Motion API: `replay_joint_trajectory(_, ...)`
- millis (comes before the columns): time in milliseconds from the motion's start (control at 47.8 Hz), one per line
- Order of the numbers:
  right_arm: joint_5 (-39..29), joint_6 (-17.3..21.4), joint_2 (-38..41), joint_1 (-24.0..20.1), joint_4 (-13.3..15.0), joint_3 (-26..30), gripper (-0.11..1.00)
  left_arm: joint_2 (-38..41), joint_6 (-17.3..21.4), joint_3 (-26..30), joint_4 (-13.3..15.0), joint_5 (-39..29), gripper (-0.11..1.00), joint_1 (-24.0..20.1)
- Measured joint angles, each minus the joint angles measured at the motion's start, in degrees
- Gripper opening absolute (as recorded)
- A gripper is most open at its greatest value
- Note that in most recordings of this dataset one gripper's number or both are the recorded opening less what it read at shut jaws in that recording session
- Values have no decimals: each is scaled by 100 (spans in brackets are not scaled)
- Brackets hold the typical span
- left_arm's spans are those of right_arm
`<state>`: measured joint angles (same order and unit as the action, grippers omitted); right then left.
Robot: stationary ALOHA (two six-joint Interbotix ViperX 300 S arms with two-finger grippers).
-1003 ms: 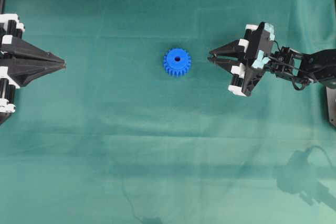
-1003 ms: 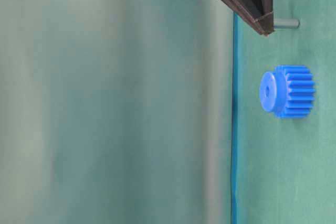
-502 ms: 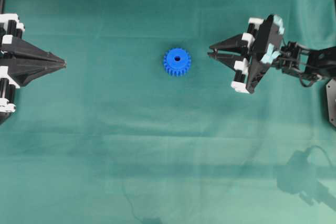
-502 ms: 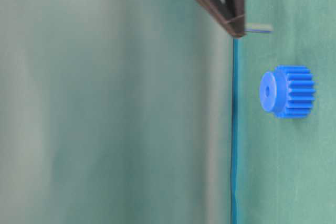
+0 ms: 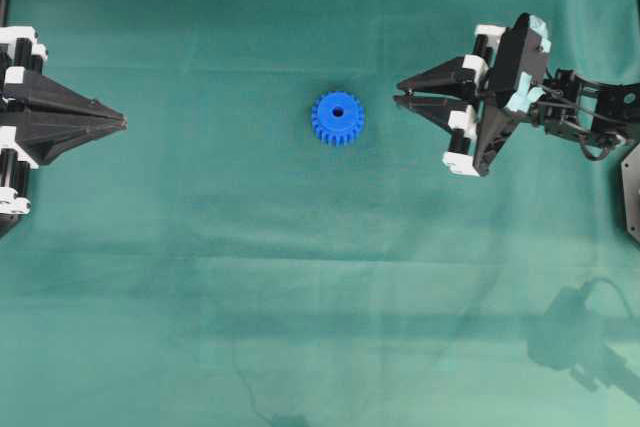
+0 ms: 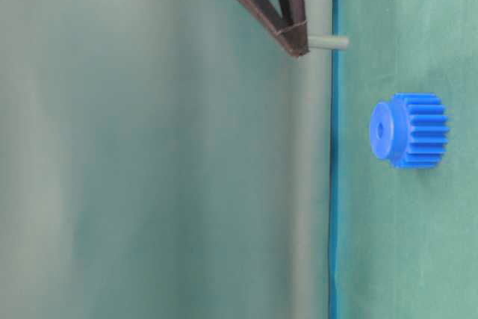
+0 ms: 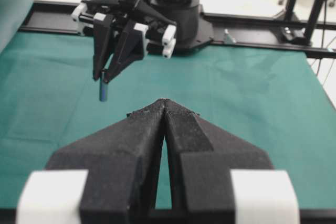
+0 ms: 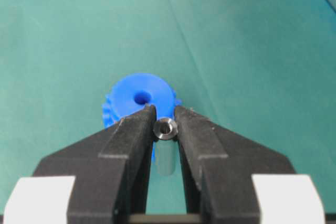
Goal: Insert the shaft placed at a random location into the center hole of the small gear at another random location.
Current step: 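Lift the shaft upright and carry it over the blue gear's hole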
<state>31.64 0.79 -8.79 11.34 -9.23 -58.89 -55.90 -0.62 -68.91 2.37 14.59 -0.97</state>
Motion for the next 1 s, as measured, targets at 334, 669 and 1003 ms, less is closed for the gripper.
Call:
replay_joint_trajectory(334,-211,-44,756,-149,9,976,15,18,-9,0,0,0,0,0)
replay_joint_trajectory(669,-580,-97,1169,-167,26,1670,15,26,-18,-9,0,0,0,0)
replay_joint_trajectory(1003,-580,-97,1354,-167,26,1661,15,26,-18,-18,9,-26,0,0)
